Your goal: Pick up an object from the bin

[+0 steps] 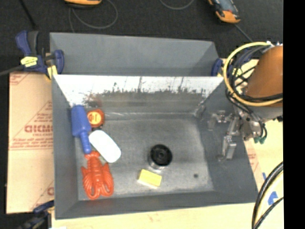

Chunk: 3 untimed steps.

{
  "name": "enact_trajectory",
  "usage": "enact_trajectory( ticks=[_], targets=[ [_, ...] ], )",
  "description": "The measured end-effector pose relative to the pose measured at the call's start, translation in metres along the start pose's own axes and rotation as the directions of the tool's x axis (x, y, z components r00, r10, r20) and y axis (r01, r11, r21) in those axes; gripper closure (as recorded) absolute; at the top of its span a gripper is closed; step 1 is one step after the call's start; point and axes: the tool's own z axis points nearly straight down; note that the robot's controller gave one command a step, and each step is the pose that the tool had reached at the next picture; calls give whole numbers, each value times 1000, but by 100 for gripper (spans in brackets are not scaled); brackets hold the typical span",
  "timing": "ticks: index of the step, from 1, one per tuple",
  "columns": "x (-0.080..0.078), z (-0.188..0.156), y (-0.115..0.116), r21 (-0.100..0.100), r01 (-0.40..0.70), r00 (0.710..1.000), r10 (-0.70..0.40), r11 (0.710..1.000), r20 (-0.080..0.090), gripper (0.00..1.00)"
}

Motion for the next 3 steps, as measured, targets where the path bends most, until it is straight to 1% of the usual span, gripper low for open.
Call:
enact_trajectory(
  ticks=[1, 2, 3],
  targets=[
    [-2, -5, 1, 1, 4, 1000, -4, 1000, 8, 0],
    [-4, 43, 26, 3, 103, 995, -103, 995, 11, 0],
    [34, 53, 75, -2, 253, 967, -253, 967, 3, 0]
  ],
)
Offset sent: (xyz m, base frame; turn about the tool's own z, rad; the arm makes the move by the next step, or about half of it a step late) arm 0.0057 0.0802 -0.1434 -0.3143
